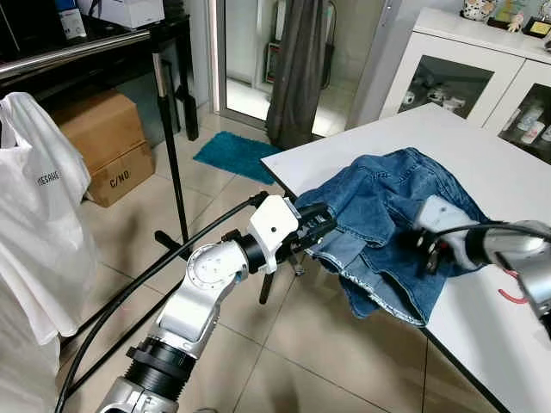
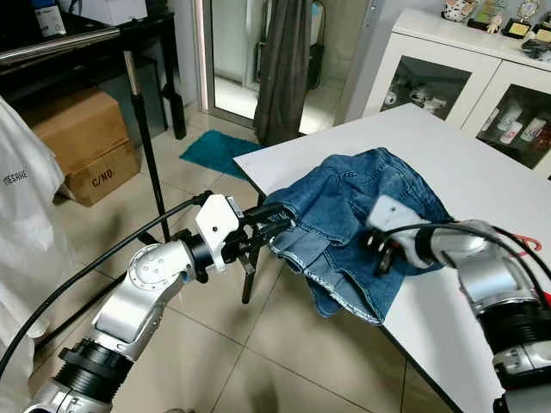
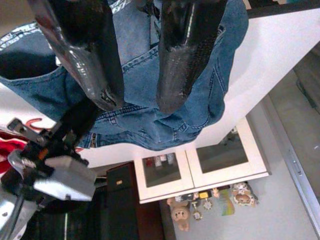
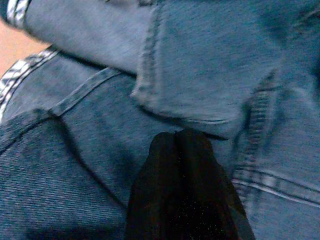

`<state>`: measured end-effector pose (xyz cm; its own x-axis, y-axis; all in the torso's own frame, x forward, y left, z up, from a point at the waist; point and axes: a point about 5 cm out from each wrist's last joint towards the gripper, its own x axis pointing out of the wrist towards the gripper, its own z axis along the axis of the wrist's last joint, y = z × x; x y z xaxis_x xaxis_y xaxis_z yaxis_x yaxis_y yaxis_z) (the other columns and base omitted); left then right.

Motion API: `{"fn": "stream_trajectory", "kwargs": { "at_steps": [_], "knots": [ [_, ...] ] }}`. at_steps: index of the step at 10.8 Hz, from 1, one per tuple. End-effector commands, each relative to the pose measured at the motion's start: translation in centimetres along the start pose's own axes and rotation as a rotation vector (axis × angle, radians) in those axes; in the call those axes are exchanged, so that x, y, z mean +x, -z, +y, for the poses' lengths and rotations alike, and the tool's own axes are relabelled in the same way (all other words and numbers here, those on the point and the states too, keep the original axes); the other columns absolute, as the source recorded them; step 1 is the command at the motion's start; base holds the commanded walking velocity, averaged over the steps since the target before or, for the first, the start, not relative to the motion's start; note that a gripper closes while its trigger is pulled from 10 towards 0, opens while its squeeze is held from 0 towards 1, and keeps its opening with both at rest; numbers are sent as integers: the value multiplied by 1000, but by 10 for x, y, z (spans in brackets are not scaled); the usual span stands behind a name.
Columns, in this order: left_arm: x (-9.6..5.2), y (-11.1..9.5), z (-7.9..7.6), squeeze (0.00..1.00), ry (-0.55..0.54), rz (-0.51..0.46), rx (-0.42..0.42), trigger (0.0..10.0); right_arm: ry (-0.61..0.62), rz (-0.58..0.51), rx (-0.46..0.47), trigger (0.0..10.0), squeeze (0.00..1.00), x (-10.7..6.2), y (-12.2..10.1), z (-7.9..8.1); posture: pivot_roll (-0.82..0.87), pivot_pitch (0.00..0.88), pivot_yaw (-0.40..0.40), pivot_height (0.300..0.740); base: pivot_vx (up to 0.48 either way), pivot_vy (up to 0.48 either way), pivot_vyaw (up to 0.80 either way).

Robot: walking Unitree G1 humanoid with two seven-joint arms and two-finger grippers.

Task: Hang hanger

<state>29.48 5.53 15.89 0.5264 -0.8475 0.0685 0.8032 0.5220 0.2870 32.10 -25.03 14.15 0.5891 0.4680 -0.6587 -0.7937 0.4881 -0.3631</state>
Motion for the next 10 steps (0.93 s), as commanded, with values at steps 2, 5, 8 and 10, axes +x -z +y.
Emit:
{"fn": "stream_trajectory", "kwargs": {
  "at_steps": [2, 5, 8, 10],
  "knots": [
    [1, -5, -1, 0, 10, -12, 10, 10000, 1, 51, 9, 10000, 0, 24, -1, 7, 143, 44, -68, 740, 0, 0, 0],
    [0, -6, 0, 0, 2, -12, 14, 10000, 171, 110, 72, 10000, 0, 53, -4, 3, 161, 46, -68, 740, 0, 0, 0],
    [0, -8, 0, 0, 0, -13, 16, 10000, 334, 118, 97, 10000, 0, 73, -18, -1, 171, 46, -68, 740, 0, 0, 0],
    [-1, -8, 0, 0, -6, -13, 15, 10000, 475, 111, 131, 10000, 0, 80, -27, -5, 178, 47, -73, 740, 0, 0, 0]
  ]
}}
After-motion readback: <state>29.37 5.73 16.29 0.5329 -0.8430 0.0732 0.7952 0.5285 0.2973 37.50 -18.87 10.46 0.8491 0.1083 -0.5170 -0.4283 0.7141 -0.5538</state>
